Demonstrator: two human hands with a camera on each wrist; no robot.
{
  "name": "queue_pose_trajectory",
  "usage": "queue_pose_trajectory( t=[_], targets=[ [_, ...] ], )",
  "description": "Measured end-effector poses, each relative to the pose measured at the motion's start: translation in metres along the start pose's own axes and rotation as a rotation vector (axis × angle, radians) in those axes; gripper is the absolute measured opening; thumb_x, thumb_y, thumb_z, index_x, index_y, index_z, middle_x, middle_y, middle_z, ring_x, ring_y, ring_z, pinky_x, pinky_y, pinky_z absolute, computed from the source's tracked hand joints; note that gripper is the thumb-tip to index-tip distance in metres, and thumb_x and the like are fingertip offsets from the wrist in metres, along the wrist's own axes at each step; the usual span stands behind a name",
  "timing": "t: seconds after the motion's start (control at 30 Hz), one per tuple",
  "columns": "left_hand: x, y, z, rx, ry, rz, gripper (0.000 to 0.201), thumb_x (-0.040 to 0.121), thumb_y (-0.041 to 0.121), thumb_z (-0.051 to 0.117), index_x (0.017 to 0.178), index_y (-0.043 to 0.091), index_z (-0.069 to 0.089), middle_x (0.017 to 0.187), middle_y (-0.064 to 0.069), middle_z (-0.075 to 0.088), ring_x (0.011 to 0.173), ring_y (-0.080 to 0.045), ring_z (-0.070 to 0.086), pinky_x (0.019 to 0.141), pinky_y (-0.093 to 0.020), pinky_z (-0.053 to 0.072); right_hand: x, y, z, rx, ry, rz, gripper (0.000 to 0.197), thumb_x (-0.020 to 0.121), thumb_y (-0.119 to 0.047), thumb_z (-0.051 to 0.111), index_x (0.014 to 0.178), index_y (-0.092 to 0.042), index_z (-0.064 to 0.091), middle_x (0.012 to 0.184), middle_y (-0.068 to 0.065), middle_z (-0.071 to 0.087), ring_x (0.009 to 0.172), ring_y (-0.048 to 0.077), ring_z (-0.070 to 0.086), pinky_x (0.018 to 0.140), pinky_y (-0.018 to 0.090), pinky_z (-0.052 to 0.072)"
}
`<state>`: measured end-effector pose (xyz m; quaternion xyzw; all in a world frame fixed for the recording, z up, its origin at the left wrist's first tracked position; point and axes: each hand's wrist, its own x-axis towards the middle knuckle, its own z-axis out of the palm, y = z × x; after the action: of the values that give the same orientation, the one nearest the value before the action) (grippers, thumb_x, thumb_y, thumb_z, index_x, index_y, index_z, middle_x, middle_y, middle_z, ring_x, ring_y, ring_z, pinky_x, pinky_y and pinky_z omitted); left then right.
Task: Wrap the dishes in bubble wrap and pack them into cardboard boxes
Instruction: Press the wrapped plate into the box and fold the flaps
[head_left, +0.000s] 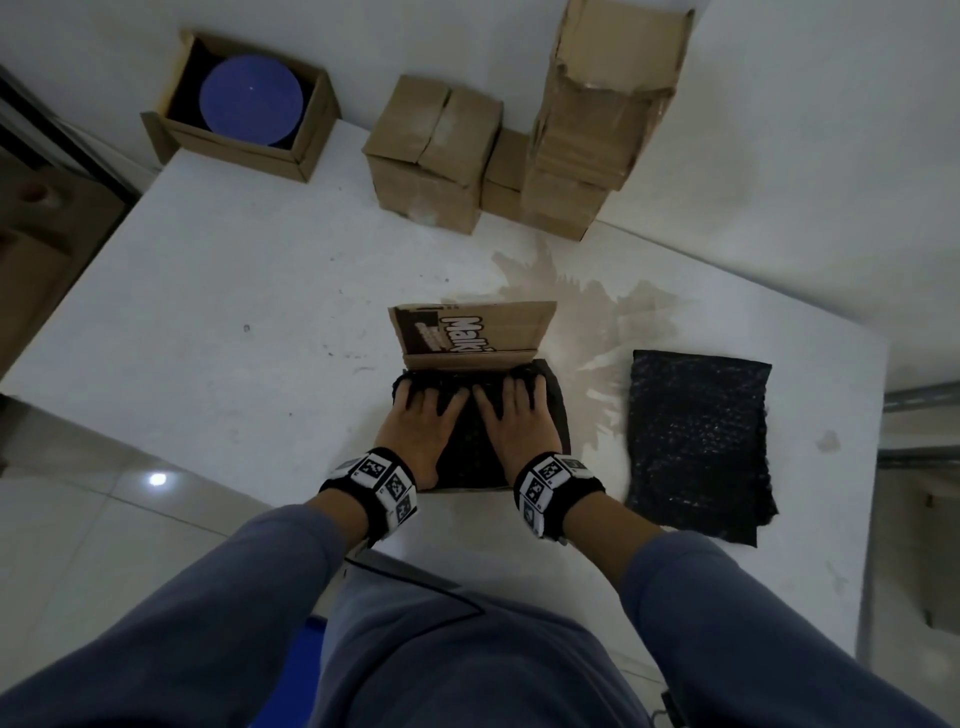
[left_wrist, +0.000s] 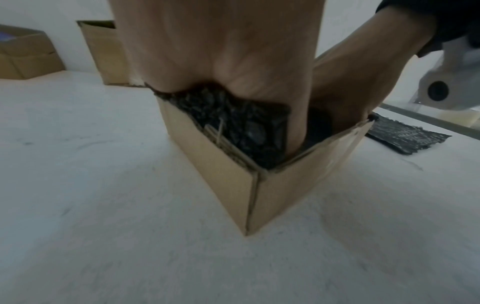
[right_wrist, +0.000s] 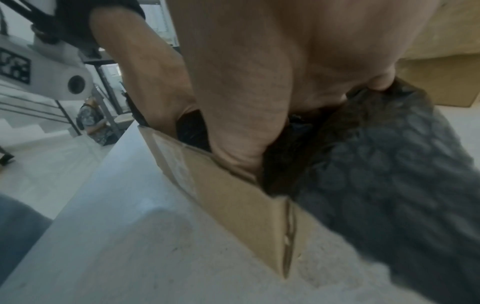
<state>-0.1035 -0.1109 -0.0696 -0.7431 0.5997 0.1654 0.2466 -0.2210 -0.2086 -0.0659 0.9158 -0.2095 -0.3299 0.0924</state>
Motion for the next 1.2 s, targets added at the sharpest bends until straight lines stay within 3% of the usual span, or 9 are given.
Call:
queue_pose_trajectory(
  t=[0.1, 0.33, 0.53, 0.7, 0.9, 1.03, 1.2],
  targets=[
    [0.001, -0.004, 0.008, -0.056, 0.05, -0.03, 0.127, 0.068, 0.049, 0.07, 0.152, 0.009, -0.017, 0.143, -0.015, 0.038, 0.131, -0.03, 0.039, 0.119, -0.049, -0.002, 0.002, -0.001, -0.001, 0.066, 0.012, 0.012, 0.09, 0.093, -0.039, 0.054, 0.155, -0.016, -0.007, 0.155, 0.026, 0.014, 0.145, 0.04, 0.013, 0.116, 0.06, -0.004],
    [0.001, -0.002, 0.009, -0.11, 0.056, -0.052, 0.126, 0.07, 0.047, 0.071, 0.153, 0.008, -0.016, 0.145, -0.018, 0.031, 0.135, -0.031, 0.033, 0.12, -0.049, -0.003, 0.002, 0.004, 0.002, 0.138, 0.03, -0.014, 0.109, 0.079, -0.035, 0.069, 0.155, -0.016, -0.006, 0.154, 0.024, 0.016, 0.145, 0.037, 0.015, 0.116, 0.056, -0.008],
    [-0.005, -0.003, 0.013, -0.18, 0.148, -0.046, 0.105, 0.062, 0.036, 0.076, 0.148, 0.008, 0.023, 0.135, -0.013, 0.042, 0.123, -0.029, 0.047, 0.119, -0.045, 0.006, -0.005, 0.008, 0.002, 0.252, 0.1, 0.002, 0.089, 0.086, -0.021, 0.062, 0.153, -0.005, 0.005, 0.156, 0.02, 0.022, 0.146, 0.031, 0.021, 0.12, 0.052, -0.008],
    [-0.002, 0.002, 0.009, -0.15, 0.106, -0.1, 0.115, 0.065, 0.039, 0.074, 0.153, 0.006, 0.009, 0.141, -0.014, 0.036, 0.127, -0.03, 0.042, 0.12, -0.047, 0.006, -0.003, 0.009, -0.001, 0.194, 0.068, 0.004, 0.102, 0.085, -0.032, 0.064, 0.155, -0.006, -0.005, 0.156, 0.017, 0.018, 0.143, 0.03, 0.024, 0.121, 0.051, 0.001],
    [0.001, 0.007, 0.007, -0.177, 0.076, -0.167, 0.117, 0.064, 0.036, 0.076, 0.153, 0.008, 0.005, 0.142, -0.015, 0.033, 0.129, -0.029, 0.038, 0.117, -0.051, 0.011, 0.002, 0.008, -0.002, 0.137, 0.078, 0.016, 0.1, 0.086, -0.037, 0.063, 0.155, -0.006, -0.004, 0.153, 0.016, 0.023, 0.137, 0.031, 0.031, 0.12, 0.052, 0.007],
    [0.001, 0.009, 0.006, -0.222, 0.068, -0.192, 0.117, 0.063, 0.032, 0.075, 0.154, 0.01, 0.004, 0.139, -0.013, 0.033, 0.127, -0.027, 0.039, 0.111, -0.052, 0.019, 0.001, 0.007, 0.0, 0.137, 0.076, 0.019, 0.103, 0.086, -0.037, 0.063, 0.155, -0.006, -0.007, 0.153, 0.016, 0.021, 0.138, 0.031, 0.029, 0.12, 0.052, 0.004],
    [0.001, 0.008, 0.011, -0.209, 0.085, -0.178, 0.118, 0.062, 0.031, 0.076, 0.154, 0.01, 0.004, 0.139, -0.013, 0.036, 0.125, -0.027, 0.042, 0.108, -0.051, 0.019, -0.002, 0.005, 0.005, 0.127, 0.068, 0.034, 0.098, 0.089, -0.034, 0.058, 0.153, 0.0, -0.007, 0.158, 0.019, 0.017, 0.145, 0.03, 0.022, 0.12, 0.053, -0.004]
  ],
)
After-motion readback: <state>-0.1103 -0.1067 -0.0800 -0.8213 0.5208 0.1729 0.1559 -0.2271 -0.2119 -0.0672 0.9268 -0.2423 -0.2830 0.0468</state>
